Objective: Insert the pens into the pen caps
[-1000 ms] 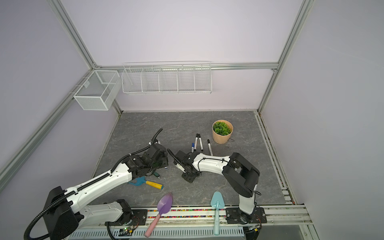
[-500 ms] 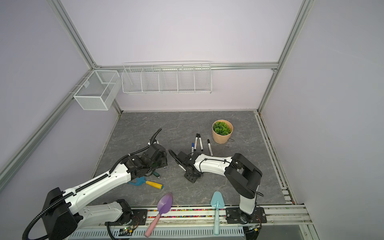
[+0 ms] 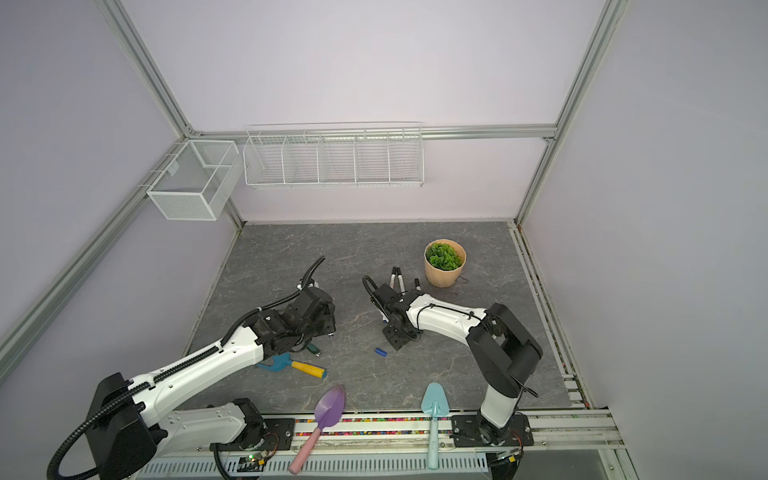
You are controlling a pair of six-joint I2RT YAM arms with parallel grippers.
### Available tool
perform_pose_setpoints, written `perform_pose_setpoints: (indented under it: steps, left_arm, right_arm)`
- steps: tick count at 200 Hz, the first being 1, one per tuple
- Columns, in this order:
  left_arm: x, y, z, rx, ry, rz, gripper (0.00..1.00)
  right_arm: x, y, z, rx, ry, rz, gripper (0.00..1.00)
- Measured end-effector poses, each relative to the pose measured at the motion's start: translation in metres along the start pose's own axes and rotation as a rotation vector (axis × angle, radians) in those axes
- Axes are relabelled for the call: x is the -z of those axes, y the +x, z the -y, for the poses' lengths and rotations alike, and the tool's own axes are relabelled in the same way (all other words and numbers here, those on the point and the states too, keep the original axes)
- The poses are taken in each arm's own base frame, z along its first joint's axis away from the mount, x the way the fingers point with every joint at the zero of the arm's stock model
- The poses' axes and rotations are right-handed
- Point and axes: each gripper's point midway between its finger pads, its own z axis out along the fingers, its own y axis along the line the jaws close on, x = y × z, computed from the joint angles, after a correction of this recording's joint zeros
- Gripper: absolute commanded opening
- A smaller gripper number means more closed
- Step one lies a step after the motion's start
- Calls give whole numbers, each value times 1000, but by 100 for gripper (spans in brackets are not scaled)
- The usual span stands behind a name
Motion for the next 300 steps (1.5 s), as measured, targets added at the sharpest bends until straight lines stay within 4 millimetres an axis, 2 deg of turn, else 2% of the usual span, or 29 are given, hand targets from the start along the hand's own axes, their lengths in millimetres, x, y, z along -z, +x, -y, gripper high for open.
perform_pose_setpoints:
  steps: [21,40,63,80,101,152,238,258,277,300]
  left_arm:
    - [0,0,0,0,-1,-1,0]
    - [0,0,0,0,-1,0,0]
    - [0,-1,-1,0,-4,3,0]
    - [1,-3,-2,2,-9,14,0]
    - [5,-6,-3,6,-7,33,0]
    - [8,-8,-7,4,-25,45,0]
    - [9,-8,-13,1,-46,50,0]
    - [9,-8,-13,2,-47,50,0]
    - [8,-5,-15,2,-52,45,0]
    - [7,-4,-16,4,-56,42,0]
  right_arm:
    - [19,-13,-24,-3,-120,43,65]
    - [25,-16,-50,42,-181,44,68]
    - [18,-10,-81,134,-189,5,68]
    - [5,0,-93,197,-154,-34,64]
    - [-6,15,-90,243,-86,-91,61]
    - [-19,38,-64,245,38,-163,54]
    - [-27,33,-55,213,46,-163,52]
    - [-23,30,-56,223,32,-131,53]
    - [-7,29,-60,234,-4,-87,54]
    - [11,26,-73,249,-93,-44,54]
